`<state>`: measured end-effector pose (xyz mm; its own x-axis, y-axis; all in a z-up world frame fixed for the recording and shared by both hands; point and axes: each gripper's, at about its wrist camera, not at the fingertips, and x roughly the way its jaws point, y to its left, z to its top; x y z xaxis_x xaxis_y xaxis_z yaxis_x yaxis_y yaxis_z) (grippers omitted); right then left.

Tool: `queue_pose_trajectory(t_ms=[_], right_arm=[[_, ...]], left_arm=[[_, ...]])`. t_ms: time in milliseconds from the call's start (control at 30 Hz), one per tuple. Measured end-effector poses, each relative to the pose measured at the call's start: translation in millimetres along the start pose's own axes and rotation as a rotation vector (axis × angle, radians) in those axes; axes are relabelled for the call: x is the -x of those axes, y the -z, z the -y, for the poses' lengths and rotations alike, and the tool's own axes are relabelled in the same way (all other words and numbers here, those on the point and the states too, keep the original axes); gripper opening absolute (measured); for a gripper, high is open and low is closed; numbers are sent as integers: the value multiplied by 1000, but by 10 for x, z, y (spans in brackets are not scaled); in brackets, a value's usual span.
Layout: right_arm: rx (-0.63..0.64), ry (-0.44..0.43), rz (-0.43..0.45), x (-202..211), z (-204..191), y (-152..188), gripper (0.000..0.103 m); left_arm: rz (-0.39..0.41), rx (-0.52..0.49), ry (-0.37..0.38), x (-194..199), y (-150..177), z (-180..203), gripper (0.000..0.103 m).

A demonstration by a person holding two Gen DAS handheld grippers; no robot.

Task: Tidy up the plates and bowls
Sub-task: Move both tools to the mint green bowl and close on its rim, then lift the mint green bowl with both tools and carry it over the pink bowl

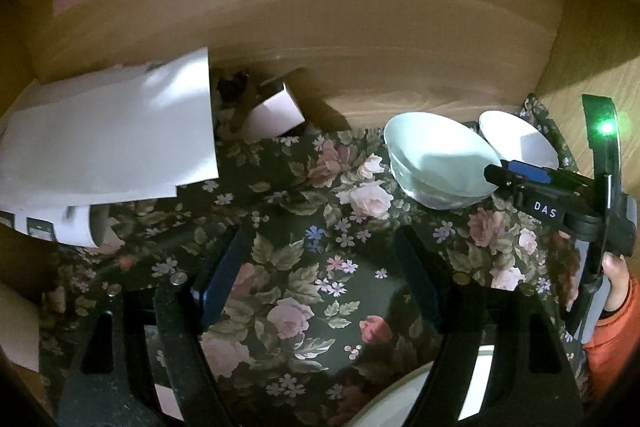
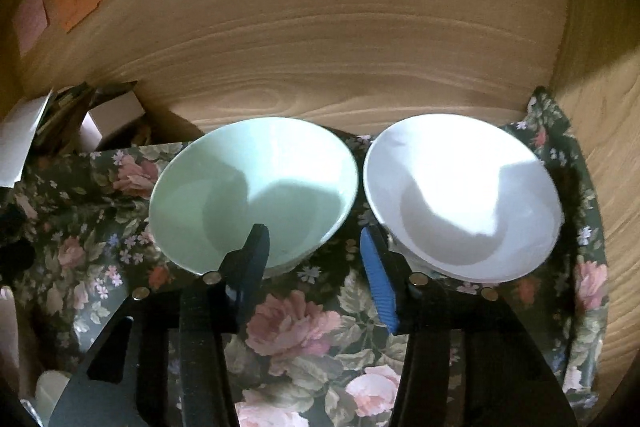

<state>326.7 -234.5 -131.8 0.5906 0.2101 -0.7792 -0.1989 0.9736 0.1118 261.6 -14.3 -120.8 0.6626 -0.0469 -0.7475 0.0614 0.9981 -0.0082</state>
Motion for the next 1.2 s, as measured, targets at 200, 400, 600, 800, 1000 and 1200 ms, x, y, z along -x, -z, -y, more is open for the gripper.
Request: queue_pose_trajectory(t_ms=[200,400,600,800,1000,1200], right_arm=[[-36,-39,-50,-132,38,-32,40],[-71,-84,-136,-332,142,-27,25],[-7,-127,-159,-286,12,20,17],[86,-188,-198,-121,-200,169,16],[136,-215,-203,82,-345,353,16],[147,-221,-202,231,-475,501,18]], left_arm=[[-22,1,-9,-69,5,0,77],[-40,-1,-15,-119,22,10,77],[-74,14,-3,-190,4,11,77],[-102,13,-17,-276,-20,47,77],[-198,0,-24,-488,35,112,72],[-272,-33,-17,-649,113,212,51]])
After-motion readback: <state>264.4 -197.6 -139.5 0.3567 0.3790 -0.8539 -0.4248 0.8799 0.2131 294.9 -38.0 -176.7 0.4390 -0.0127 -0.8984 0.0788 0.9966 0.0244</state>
